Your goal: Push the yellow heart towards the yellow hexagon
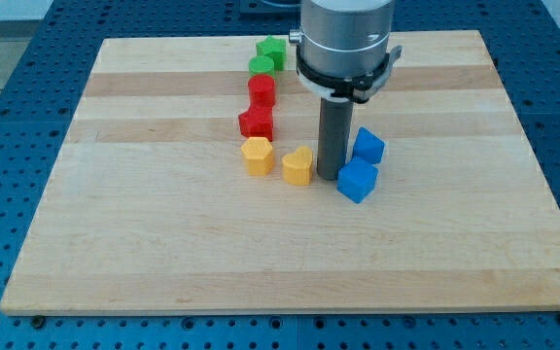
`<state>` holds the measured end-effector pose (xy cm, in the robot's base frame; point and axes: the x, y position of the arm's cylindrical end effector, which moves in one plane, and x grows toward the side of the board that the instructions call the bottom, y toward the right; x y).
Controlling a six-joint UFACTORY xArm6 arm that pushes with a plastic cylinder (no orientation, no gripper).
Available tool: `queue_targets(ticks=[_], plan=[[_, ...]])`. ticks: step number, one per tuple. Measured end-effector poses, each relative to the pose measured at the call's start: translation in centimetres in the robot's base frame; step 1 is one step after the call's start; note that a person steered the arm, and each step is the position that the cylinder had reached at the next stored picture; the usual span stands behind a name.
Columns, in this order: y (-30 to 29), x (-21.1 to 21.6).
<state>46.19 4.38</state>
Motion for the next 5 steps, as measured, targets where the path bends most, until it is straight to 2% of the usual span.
queue_targets(ticks=[2,3,4,5], plan=[[0.0,-0.6],[0.1,-2.6],[-1.8,-2.1],[-1.8,0.5]])
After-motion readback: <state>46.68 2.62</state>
